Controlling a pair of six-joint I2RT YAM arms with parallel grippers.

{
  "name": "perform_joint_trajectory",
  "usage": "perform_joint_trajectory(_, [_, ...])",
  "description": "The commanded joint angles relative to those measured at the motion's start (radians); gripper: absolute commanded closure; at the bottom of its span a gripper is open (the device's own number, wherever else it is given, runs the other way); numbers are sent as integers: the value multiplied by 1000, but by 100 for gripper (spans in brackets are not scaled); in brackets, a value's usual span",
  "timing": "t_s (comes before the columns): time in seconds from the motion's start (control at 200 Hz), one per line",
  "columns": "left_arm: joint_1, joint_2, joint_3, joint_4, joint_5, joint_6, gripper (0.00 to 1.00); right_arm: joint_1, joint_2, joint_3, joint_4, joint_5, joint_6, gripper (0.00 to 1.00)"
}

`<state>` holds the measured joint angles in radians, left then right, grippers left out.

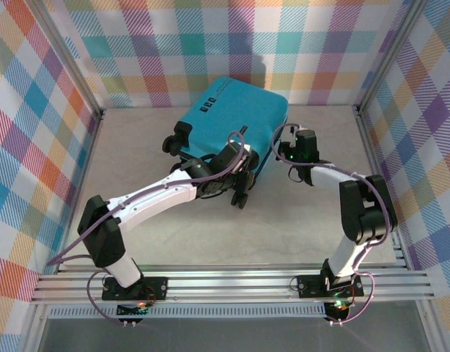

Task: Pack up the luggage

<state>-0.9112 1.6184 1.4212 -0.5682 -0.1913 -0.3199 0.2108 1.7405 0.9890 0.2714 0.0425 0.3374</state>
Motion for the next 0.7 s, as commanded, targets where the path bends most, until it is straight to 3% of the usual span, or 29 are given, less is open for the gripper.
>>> perform_joint_trajectory(0.0, [-16,-143,-18,-50,-73,-7,100,-70,49,97,-108,141,22,100])
perform_joint_trajectory(0.16, [-16,-234,-94,-68,-116,-12,100,-160,108,226,-206,126,34,100])
perform_joint_trajectory(0.32, [-15,-285,-138,-74,-116,-4,100,-186,140,288,-244,93,16,100])
perform_joint_trajectory(0.695, [23,-338,-188,-95,-162,19,100,-190,101,238,-245,34,-1,100])
